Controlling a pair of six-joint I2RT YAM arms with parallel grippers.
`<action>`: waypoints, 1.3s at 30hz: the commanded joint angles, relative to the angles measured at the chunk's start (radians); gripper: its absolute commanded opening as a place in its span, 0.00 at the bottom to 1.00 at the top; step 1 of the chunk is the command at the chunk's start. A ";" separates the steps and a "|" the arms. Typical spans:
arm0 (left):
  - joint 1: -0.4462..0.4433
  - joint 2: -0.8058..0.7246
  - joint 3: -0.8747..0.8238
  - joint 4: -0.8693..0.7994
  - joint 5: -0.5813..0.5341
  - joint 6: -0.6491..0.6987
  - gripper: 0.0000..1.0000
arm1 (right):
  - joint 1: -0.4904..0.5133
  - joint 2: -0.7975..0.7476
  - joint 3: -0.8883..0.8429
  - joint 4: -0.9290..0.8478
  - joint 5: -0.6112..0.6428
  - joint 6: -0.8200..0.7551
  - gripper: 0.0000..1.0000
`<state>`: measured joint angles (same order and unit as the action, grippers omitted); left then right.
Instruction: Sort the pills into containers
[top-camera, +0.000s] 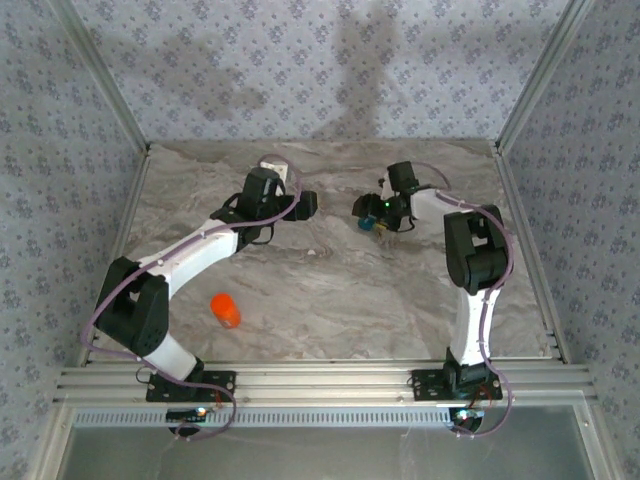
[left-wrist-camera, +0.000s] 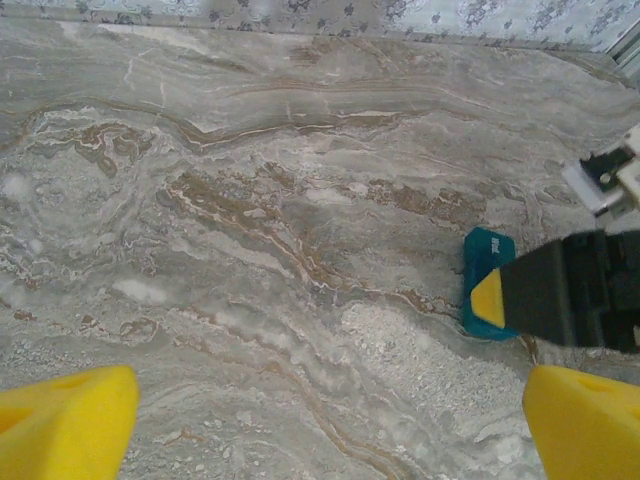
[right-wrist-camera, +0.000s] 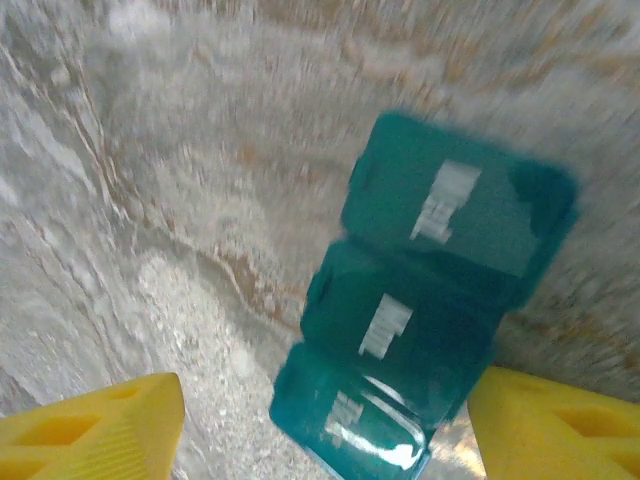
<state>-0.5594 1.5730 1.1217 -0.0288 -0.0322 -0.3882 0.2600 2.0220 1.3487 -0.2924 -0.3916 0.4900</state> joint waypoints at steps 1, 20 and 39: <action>-0.012 0.002 0.031 -0.010 -0.015 -0.017 0.98 | 0.023 -0.043 -0.031 0.000 0.095 -0.004 0.77; -0.017 0.003 0.009 0.001 -0.025 -0.011 0.98 | 0.140 0.041 0.138 -0.142 0.492 0.111 0.79; -0.017 -0.003 -0.005 0.009 -0.018 -0.021 0.98 | 0.151 0.029 0.095 -0.186 0.569 0.035 0.58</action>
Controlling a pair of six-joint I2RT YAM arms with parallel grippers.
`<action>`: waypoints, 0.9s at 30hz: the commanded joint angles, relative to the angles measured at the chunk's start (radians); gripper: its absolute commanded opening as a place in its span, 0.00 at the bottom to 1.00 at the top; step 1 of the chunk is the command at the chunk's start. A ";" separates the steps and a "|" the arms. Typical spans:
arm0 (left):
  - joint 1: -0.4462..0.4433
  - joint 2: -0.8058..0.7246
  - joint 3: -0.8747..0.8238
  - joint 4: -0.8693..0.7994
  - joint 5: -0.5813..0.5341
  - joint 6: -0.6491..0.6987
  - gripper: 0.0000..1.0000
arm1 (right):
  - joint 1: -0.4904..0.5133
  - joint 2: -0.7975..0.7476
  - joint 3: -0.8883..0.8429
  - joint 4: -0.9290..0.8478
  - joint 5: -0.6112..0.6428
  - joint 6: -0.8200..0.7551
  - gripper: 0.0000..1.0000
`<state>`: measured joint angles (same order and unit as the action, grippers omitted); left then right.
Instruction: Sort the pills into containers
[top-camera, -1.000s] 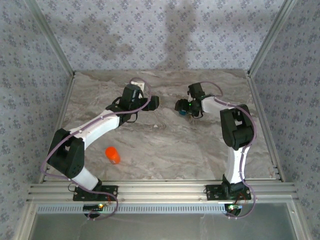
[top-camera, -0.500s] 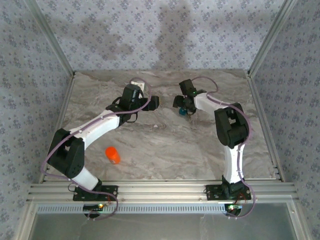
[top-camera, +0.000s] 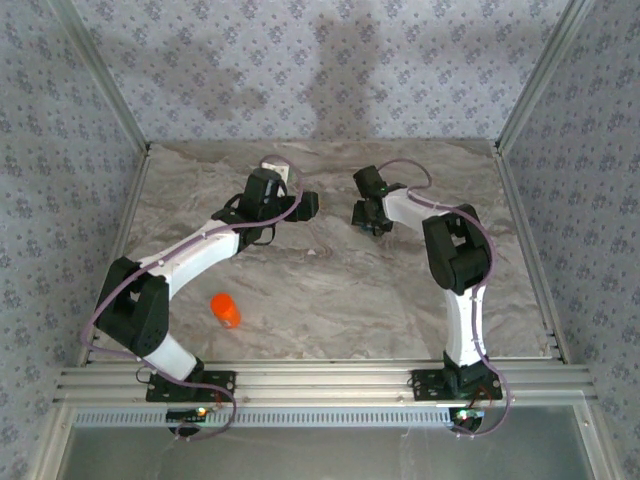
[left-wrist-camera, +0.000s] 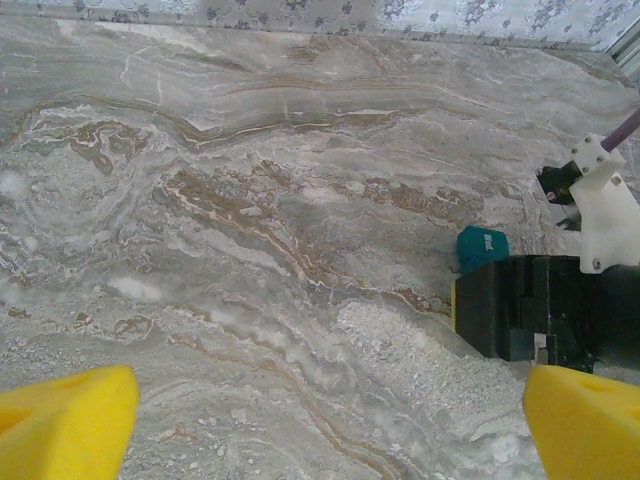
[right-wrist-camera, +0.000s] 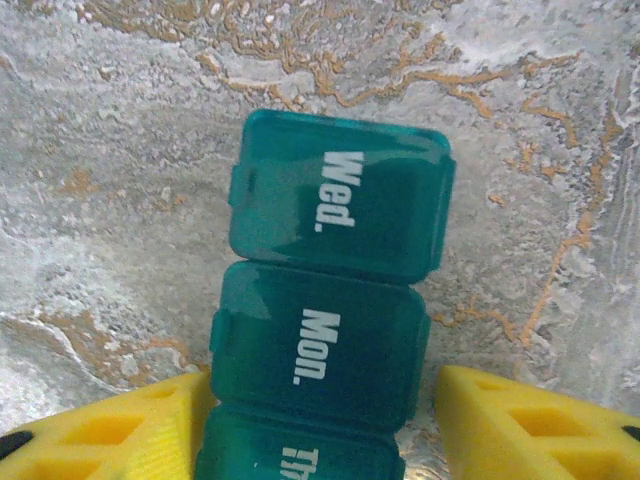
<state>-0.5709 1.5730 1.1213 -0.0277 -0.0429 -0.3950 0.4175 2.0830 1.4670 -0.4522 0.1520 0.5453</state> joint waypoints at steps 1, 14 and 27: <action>-0.006 -0.003 -0.004 0.008 -0.007 -0.016 0.98 | -0.008 -0.034 -0.027 -0.020 0.021 -0.023 0.58; -0.006 0.003 0.000 0.006 -0.003 -0.021 0.98 | -0.016 -0.002 -0.036 0.037 -0.005 -0.083 0.58; -0.006 0.015 0.007 0.006 0.001 -0.031 0.98 | -0.016 0.019 -0.030 0.068 -0.014 -0.122 0.59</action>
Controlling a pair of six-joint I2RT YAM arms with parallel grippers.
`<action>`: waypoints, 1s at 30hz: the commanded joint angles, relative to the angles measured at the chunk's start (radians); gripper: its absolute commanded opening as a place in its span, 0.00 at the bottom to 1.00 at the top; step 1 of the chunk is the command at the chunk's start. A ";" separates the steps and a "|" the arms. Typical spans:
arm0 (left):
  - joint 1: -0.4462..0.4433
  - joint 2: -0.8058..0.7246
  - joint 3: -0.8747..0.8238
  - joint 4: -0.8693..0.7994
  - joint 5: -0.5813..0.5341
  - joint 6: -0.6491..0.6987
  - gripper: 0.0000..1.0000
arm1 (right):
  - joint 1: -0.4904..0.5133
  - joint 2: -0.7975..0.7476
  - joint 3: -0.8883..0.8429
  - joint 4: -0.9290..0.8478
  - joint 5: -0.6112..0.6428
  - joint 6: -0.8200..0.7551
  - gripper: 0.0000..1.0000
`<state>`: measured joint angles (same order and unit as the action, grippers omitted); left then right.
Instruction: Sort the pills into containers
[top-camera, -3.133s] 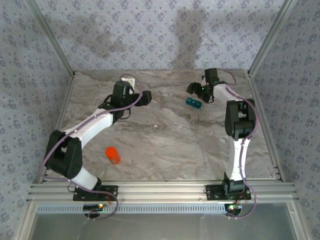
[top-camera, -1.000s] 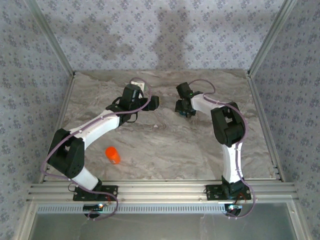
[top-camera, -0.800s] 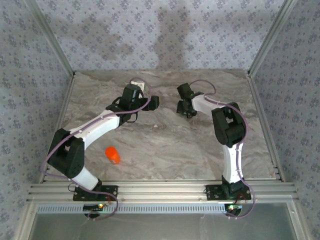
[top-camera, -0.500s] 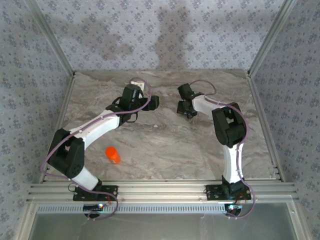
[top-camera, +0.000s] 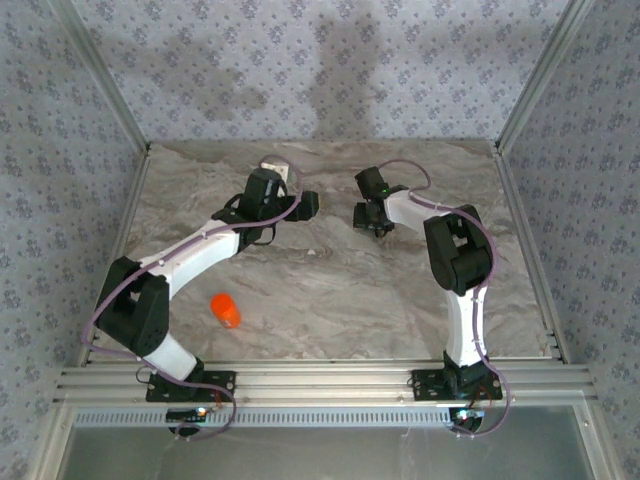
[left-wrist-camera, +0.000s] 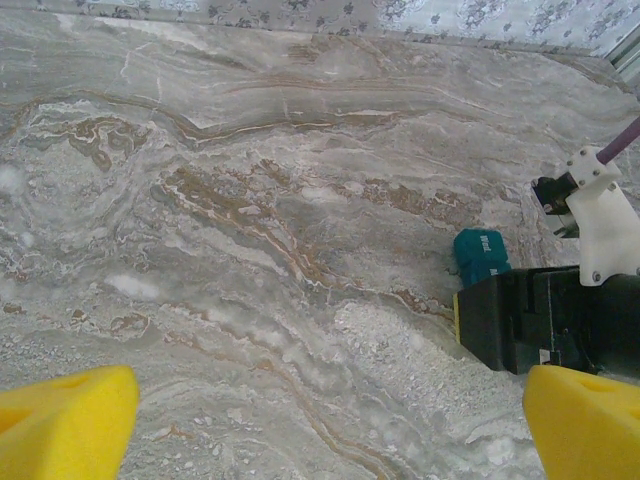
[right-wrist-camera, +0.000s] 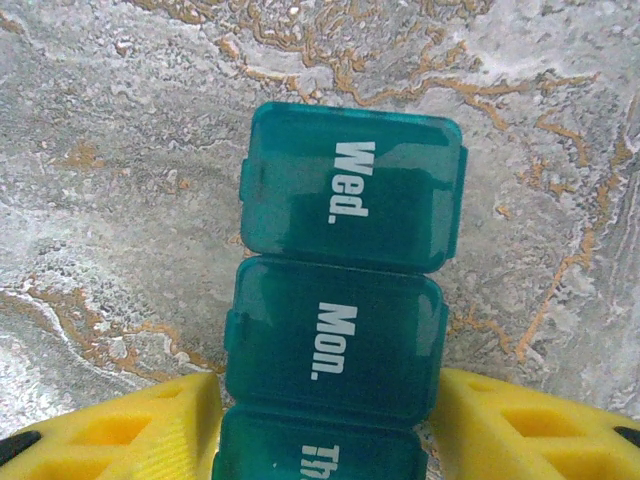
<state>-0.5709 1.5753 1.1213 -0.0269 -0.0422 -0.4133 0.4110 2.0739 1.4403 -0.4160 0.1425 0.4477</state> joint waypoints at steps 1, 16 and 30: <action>-0.006 0.014 0.009 0.005 0.000 -0.013 0.98 | -0.010 0.027 -0.002 0.032 -0.008 -0.025 0.58; -0.009 0.020 0.017 -0.002 0.003 -0.018 0.98 | -0.011 0.008 -0.005 0.034 -0.029 -0.029 0.56; -0.013 0.026 0.020 -0.001 0.005 -0.017 0.98 | -0.009 -0.010 0.020 0.019 0.003 -0.031 0.59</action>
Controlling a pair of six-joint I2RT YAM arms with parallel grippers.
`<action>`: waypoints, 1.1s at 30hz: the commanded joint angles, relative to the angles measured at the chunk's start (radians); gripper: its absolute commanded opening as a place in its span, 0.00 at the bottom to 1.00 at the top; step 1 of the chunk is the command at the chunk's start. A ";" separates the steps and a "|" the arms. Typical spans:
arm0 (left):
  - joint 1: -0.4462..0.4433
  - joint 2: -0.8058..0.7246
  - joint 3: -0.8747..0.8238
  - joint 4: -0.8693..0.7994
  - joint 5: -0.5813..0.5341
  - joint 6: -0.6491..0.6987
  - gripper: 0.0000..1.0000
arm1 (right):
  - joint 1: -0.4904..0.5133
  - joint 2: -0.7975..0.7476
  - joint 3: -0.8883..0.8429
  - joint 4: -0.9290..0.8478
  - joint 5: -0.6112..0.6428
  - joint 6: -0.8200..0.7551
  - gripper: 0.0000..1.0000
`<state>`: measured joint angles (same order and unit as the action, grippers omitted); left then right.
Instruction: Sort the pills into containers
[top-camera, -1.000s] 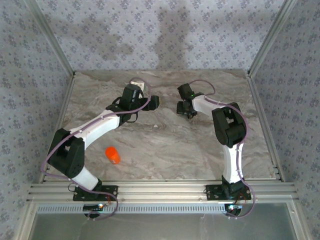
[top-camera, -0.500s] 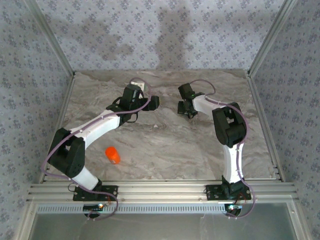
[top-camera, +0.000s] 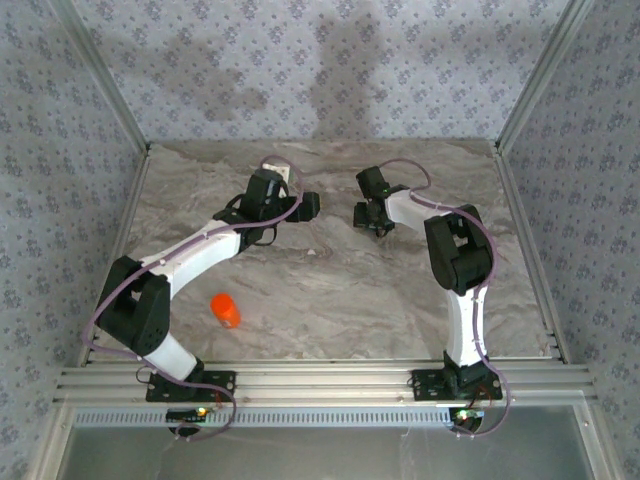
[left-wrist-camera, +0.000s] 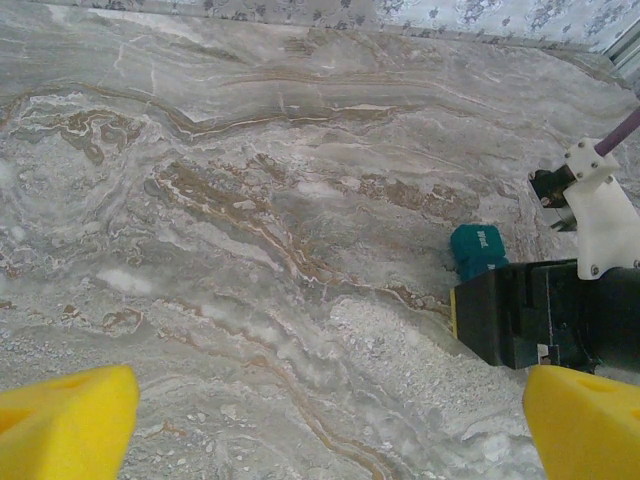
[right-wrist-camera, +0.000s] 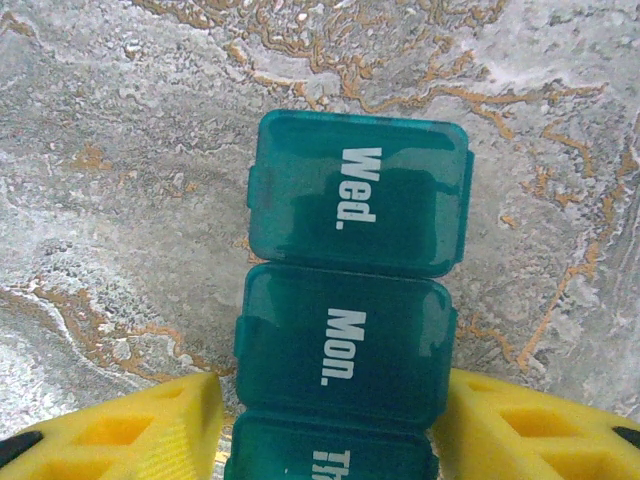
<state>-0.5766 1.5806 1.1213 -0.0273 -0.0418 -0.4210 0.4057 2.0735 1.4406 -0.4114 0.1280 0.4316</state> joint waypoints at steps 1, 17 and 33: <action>-0.008 0.021 0.019 0.000 0.005 -0.010 0.98 | -0.004 -0.006 0.022 0.013 0.019 -0.014 0.59; -0.006 0.027 0.018 0.001 0.008 -0.004 0.98 | 0.008 -0.048 0.026 -0.012 0.054 0.005 0.64; -0.008 0.019 0.015 0.000 0.008 0.004 0.98 | 0.010 -0.011 0.064 -0.044 0.045 0.002 0.65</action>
<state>-0.5766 1.6012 1.1213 -0.0269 -0.0414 -0.4202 0.4110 2.0583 1.4734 -0.4255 0.1616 0.4324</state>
